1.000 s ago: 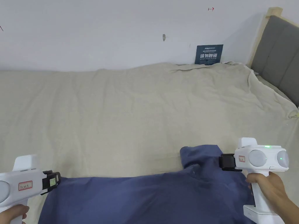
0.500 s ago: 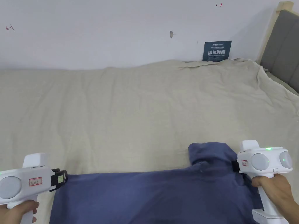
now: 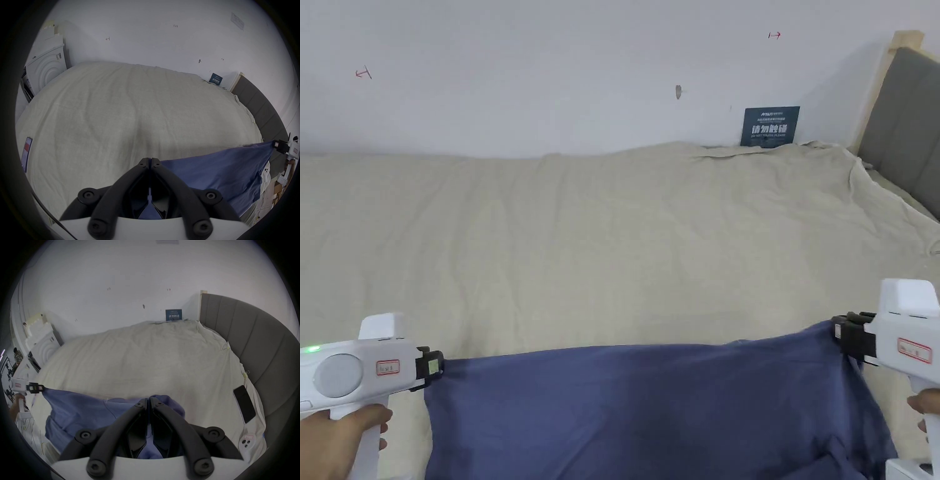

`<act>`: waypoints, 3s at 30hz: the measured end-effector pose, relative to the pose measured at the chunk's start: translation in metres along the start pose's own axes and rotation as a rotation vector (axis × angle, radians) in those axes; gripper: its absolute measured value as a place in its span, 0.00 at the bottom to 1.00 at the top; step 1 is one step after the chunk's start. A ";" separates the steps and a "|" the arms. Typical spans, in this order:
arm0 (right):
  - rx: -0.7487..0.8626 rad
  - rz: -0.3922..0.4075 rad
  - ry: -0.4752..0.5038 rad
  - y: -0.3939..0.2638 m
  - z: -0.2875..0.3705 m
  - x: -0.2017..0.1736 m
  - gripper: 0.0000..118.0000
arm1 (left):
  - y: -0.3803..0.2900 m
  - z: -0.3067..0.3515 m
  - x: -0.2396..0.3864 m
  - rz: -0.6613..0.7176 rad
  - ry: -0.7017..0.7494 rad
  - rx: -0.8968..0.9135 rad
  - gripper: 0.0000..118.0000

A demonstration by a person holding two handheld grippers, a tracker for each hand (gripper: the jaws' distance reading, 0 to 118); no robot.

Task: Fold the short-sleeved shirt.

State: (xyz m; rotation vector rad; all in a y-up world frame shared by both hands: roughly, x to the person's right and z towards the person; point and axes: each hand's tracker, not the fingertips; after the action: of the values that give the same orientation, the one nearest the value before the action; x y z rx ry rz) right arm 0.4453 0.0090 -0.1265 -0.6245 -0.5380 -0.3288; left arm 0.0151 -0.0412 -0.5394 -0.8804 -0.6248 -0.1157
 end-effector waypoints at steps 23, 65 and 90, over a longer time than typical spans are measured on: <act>-0.185 -0.072 -0.069 -0.183 0.069 0.009 0.02 | -0.168 0.051 -0.039 -0.006 0.041 -0.161 0.00; 0.373 0.123 -0.196 -0.079 0.122 -0.108 0.03 | -0.124 0.132 0.079 -0.202 0.091 0.503 0.01; 0.278 0.147 -0.170 -0.089 0.102 -0.101 0.00 | -0.130 0.051 -0.090 0.192 -0.214 -0.179 0.72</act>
State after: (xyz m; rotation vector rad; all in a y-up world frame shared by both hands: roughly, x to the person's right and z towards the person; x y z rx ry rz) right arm 0.2856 0.0183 -0.0725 -0.4212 -0.6829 -0.0601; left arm -0.1270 -0.1002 -0.4768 -1.1310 -0.7326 0.0990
